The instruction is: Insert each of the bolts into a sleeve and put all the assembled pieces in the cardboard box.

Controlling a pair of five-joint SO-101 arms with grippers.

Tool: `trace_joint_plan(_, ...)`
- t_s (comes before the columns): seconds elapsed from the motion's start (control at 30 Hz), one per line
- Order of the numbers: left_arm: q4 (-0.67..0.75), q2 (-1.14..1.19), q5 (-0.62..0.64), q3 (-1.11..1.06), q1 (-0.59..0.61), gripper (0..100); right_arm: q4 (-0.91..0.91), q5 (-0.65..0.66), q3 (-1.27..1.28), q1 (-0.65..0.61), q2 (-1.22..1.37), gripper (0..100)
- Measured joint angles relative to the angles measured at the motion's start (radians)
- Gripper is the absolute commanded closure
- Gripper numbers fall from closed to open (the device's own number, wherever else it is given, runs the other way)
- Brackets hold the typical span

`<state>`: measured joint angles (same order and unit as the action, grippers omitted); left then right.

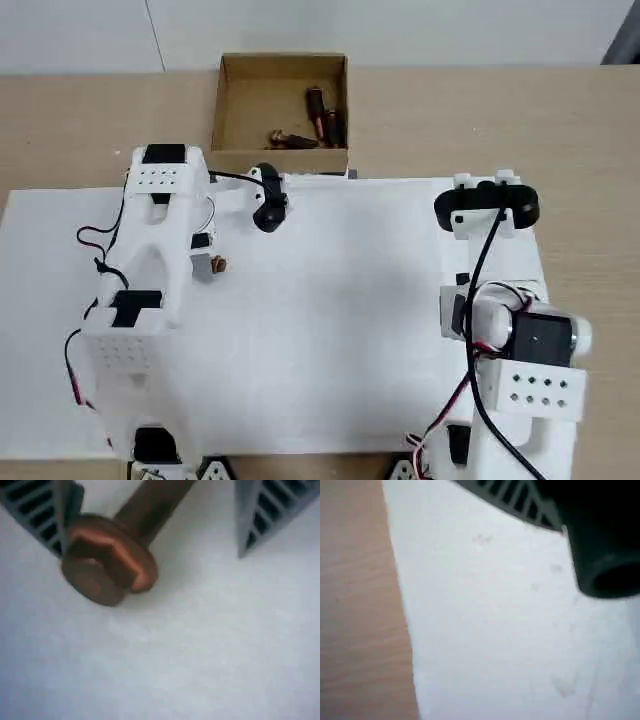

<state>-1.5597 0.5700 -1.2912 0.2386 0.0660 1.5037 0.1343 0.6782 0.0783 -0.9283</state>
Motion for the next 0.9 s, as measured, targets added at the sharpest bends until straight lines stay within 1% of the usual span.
trace_joint_plan(0.07, 0.0, 0.003, 0.0, 0.0, 0.0, 83, 0.0, 0.0, 0.0, 0.0, 0.0, 99.5)
trace_joint_plan(0.2, -0.002, 0.003, 0.0, 0.0, -0.003, 93, 0.0, 0.0, 0.0, 0.0, 0.0, 99.5)
trace_joint_plan(0.4, -0.005, 0.003, -0.003, -0.002, -0.02, 99, 0.0, 0.0, 0.0, 0.0, 0.0, 99.5)
trace_joint_plan(0.6, -0.028, 0.003, 0.003, 0.006, -0.038, 100, 0.0, 0.0, 0.0, 0.0, 0.0, 99.5)
trace_joint_plan(0.73, -0.135, 0.009, 0.041, 0.091, -0.089, 100, 0.0, 0.0, 0.0, 0.0, 0.0, 99.5)
trace_joint_plan(0.83, -0.158, 0.009, 0.115, 0.163, -0.126, 100, 0.0, 0.0, 0.0, 0.0, 0.0, 99.5)
trace_joint_plan(0.9, -0.161, 0.009, 0.193, 0.215, -0.141, 100, 0.0, 0.0, 0.0, 0.0, 0.0, 99.5)
